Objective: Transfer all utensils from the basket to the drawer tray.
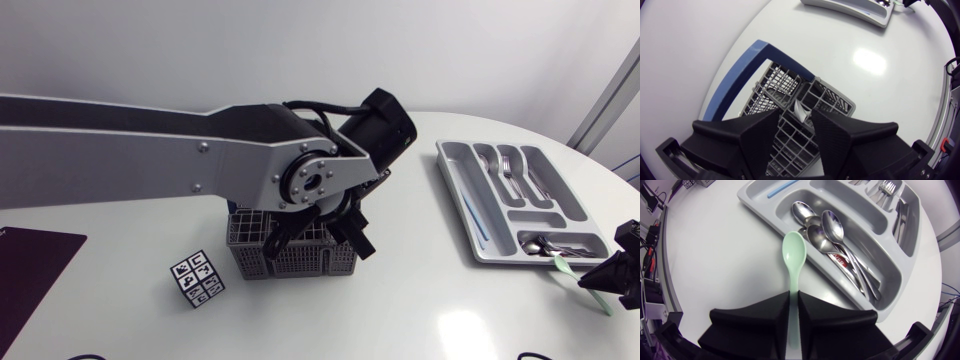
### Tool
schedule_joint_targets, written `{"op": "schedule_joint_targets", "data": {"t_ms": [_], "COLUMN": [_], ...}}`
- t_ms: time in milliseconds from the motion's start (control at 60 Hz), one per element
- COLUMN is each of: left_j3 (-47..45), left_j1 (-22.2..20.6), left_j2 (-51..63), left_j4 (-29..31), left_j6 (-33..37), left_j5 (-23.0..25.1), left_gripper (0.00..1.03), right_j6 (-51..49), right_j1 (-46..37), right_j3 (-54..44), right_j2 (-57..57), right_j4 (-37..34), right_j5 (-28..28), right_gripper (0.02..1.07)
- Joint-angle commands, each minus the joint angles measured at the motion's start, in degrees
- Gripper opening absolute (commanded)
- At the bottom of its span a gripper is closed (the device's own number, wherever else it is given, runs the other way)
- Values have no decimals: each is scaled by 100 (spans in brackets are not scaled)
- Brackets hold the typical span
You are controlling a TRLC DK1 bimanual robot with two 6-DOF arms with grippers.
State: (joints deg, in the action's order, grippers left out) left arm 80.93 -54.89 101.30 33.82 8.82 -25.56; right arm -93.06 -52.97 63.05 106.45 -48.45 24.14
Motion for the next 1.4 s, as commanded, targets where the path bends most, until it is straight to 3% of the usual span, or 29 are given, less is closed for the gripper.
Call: {"op": "schedule_joint_targets", "data": {"t_ms": [0, 250, 550, 700, 1033, 1383], "left_j3": [-138, -138, -121, -112, -77, -86], "left_j1": [-39, -39, -39, -30, -13, -13], "left_j2": [-128, -128, -75, -57, 31, 39], "left_j4": [28, 28, 37, 37, 37, 37], "left_j6": [-47, -47, -47, -38, -29, -29], "left_j5": [25, 25, 25, 25, 25, 25], "left_gripper": [47, 47, 47, 47, 47, 47], "right_j6": [-213, -600, -1303, -1769, -2437, -2727], "right_j1": [24, 147, 630, 850, 1368, 1535], "right_j3": [138, 964, 1667, 1781, 1421, 964], "right_j2": [-239, -327, 104, 323, 464, 402], "right_j4": [-227, -974, -1193, -1053, -473, 63], "right_j5": [-15, -67, -568, -771, -1764, -1843], "right_gripper": [8, 8, 7, 7, 7, 7]}}
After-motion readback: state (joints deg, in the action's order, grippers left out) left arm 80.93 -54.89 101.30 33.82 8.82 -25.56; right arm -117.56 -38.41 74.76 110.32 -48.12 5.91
